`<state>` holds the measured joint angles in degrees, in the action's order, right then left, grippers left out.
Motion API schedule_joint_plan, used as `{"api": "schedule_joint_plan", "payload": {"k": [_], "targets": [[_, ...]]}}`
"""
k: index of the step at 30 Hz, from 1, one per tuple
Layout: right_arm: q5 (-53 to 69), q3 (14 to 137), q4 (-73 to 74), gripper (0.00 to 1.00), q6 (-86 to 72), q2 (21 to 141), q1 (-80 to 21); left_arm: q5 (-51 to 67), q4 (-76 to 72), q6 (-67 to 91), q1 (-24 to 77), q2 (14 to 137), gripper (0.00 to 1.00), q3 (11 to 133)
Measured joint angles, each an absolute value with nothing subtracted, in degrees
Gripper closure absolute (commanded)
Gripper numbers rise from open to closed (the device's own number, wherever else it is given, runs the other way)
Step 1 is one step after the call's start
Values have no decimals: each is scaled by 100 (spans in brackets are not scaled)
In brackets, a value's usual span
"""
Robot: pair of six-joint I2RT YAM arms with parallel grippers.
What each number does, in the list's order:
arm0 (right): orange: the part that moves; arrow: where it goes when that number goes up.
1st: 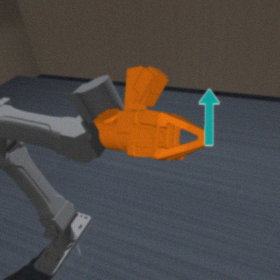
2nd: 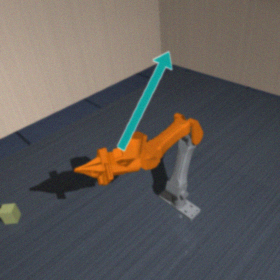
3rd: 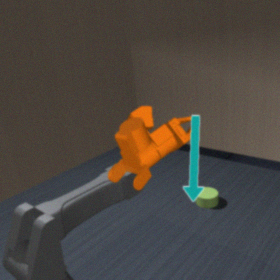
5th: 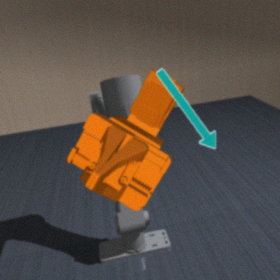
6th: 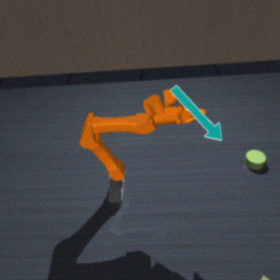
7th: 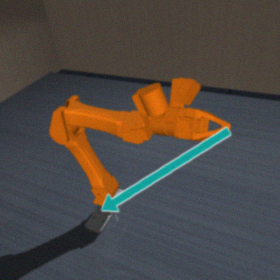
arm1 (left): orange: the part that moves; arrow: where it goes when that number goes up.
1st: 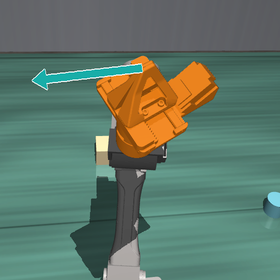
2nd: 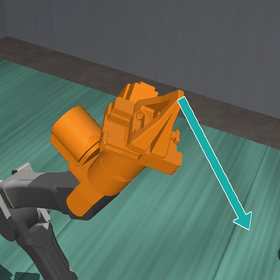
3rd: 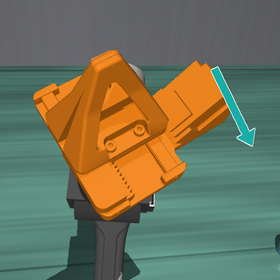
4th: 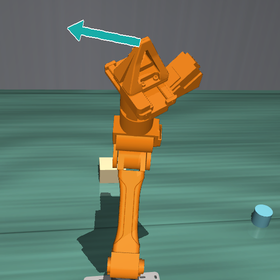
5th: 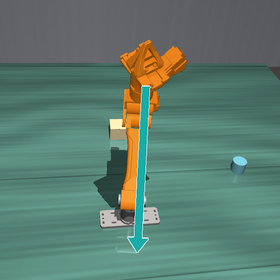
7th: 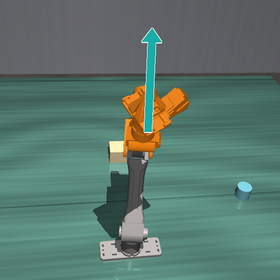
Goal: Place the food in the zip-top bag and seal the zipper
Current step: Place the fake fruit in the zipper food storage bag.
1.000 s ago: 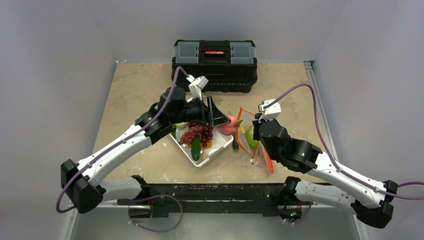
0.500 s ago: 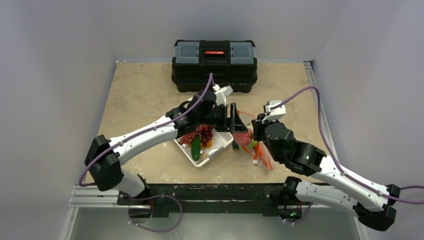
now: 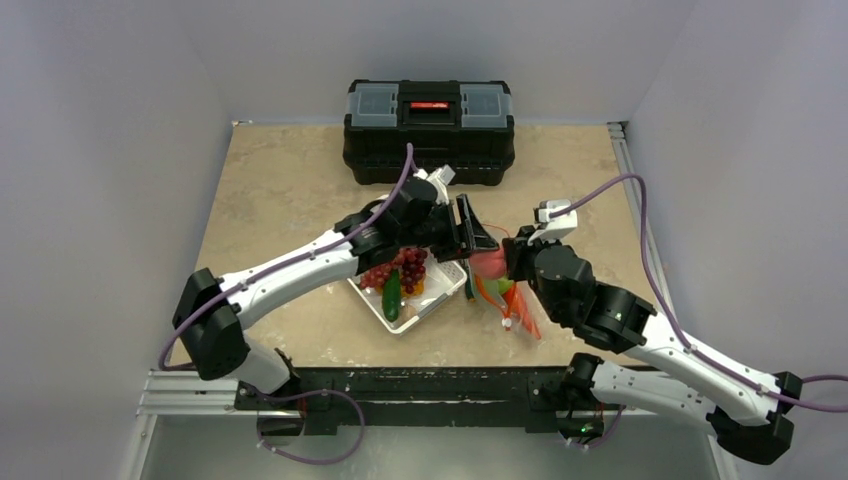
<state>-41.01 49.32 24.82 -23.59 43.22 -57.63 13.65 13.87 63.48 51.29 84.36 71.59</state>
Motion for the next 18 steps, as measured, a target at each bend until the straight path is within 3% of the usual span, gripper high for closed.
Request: {"api": "schedule_joint_plan", "payload": {"k": [10, 13, 18], "targets": [[-3898, 4912, 2414, 100, -2705, 4311, -5774, 1122, 1605, 6501, 5428, 9183, 98, 7454], [-3907, 4910, 2375, 100, -2703, 4296, -5774, 1149, 1634, 6462, 5485, 9216, 86, 7555], [-3944, 4910, 2379, 100, -2694, 4261, -5776, 1234, 1710, 6265, 5551, 9384, 49, 7669]]}}
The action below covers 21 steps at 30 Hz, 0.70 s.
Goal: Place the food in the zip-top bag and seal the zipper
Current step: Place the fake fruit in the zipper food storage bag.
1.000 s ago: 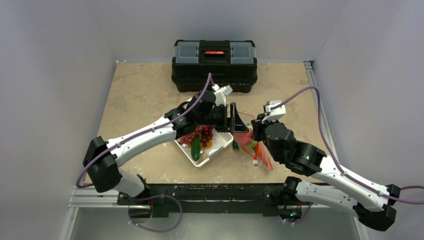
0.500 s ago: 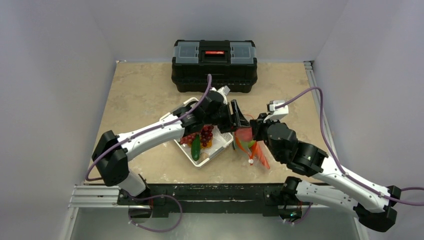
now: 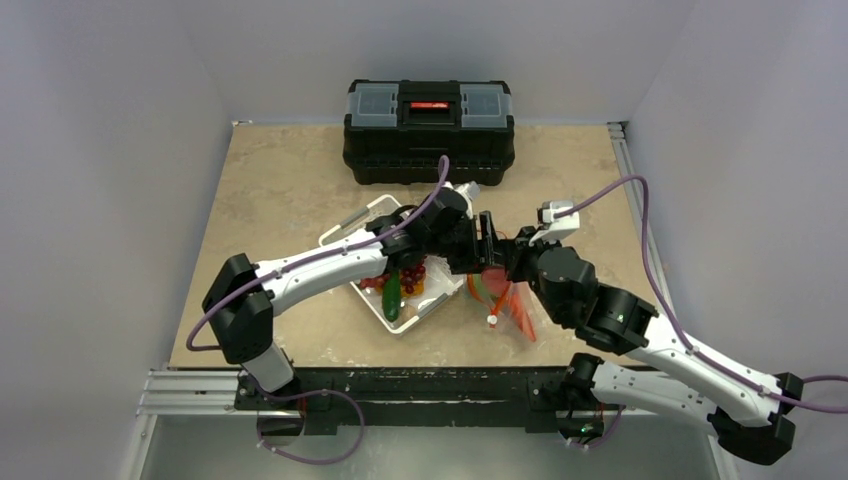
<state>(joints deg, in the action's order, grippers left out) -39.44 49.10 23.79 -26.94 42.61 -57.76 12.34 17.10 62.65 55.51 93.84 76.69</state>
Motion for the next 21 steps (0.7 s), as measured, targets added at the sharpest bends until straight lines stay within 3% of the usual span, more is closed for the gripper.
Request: {"api": "schedule_joint_plan", "payload": {"k": [4, 6, 7, 13, 21], "targets": [[-3953, 4910, 2377, 100, -2674, 4219, -5795, 1369, 1857, 6055, 5636, 9489, 30, 7673], [-3992, 4910, 2379, 100, -2652, 4198, -5795, 1507, 1946, 5902, 5697, 9470, 9, 7673], [-4053, 4910, 2383, 100, -2626, 4198, -5784, 1542, 1986, 5815, 5745, 9439, 5, 7671], [-4119, 4882, 2403, 100, -2587, 4134, -5774, 1603, 2252, 5481, 5826, 8917, 3, 7662], [-4141, 4858, 2488, 100, -2526, 4121, -5774, 1544, 2364, 5201, 5745, 8086, 13, 7430]]}}
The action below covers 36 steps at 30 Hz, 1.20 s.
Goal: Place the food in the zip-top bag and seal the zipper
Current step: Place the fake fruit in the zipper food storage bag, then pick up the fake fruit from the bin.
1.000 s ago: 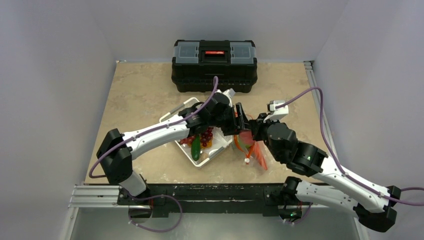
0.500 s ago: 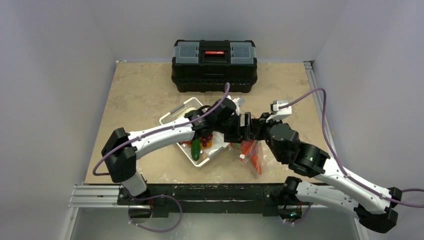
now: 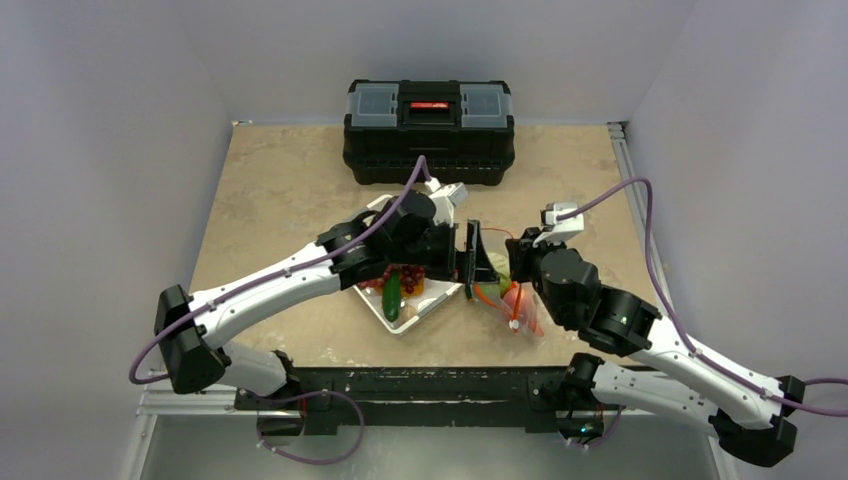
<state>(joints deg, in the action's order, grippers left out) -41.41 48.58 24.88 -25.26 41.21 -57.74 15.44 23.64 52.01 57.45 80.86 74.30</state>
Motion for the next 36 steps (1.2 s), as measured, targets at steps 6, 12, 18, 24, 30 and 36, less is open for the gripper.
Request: {"api": "schedule_joint_plan", "payload": {"k": [6, 12, 18, 24, 30, 36], "targets": [[-4248, 4856, 2517, 100, -2438, 4115, -5774, 1063, 2987, 4797, 5494, 7454, 12, 7218], [-4263, 4818, 2532, 100, -2397, 4038, -5774, 331, 3782, 4340, 5035, 6849, 9, 6899], [-4296, 4786, 2534, 100, -2331, 3986, -5774, -276, 4528, 3708, 4359, 6711, 9, 6683], [-4296, 4755, 2552, 100, -2287, 3929, -5774, -753, 5059, 3055, 3573, 7325, 19, 6855], [-4294, 4746, 2565, 100, -2285, 3929, -5774, -139, 4831, 2917, 3494, 7664, 19, 6681], [-4294, 4737, 2563, 100, -2252, 3935, -5774, -21, 4639, 2836, 3621, 7948, 14, 6624]]}}
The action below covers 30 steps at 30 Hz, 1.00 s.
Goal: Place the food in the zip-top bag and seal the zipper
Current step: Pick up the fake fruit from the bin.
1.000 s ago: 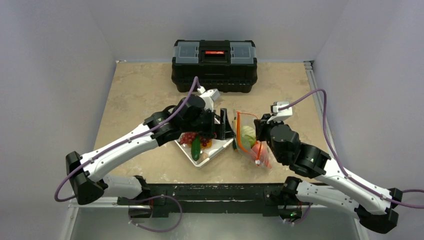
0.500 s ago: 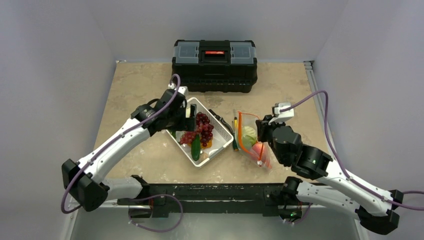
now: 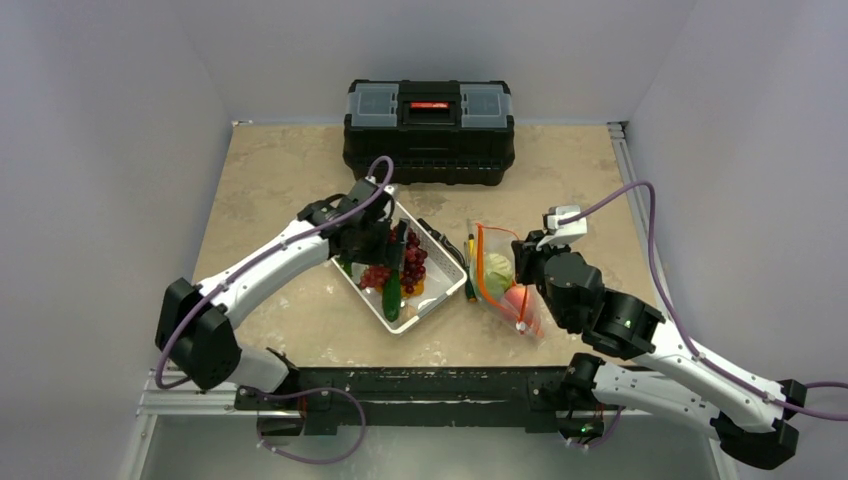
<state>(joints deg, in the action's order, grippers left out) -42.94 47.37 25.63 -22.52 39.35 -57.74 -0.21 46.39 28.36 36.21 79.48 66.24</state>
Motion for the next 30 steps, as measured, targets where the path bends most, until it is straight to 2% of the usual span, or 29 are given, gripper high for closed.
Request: {"api": "schedule_joint_plan", "payload": {"k": [5, 10, 12, 15, 18, 23, 27, 30], "targets": [[-4294, 4733, 2563, 100, -2241, 3940, -5774, -390, 4641, 2475, 3765, 8855, 12, 6958], [-4294, 4733, 2565, 100, -2241, 3935, -5774, -847, 4637, 2167, 3833, 9524, 20, 7144], [-4294, 4733, 2565, 100, -2241, 3935, -5774, -985, 4633, 2088, 3835, 9660, 27, 7172], [-4292, 4733, 2565, 100, -2241, 3935, -5774, -1109, 4584, 2029, 3835, 9749, 55, 7196], [-4292, 4733, 2567, 100, -2241, 3935, -5774, -1190, 4534, 1997, 3839, 9760, 72, 7203], [-4289, 4733, 2567, 100, -2244, 3935, -5774, -1282, 4534, 1990, 3839, 9598, 87, 7201], [-4289, 4733, 2565, 100, -2244, 3935, -5774, -1286, 4591, 2001, 3839, 9024, 99, 7196], [-4287, 4733, 2565, 100, -2244, 3938, -5774, -1284, 4635, 2051, 3839, 8405, 100, 7196]]}}
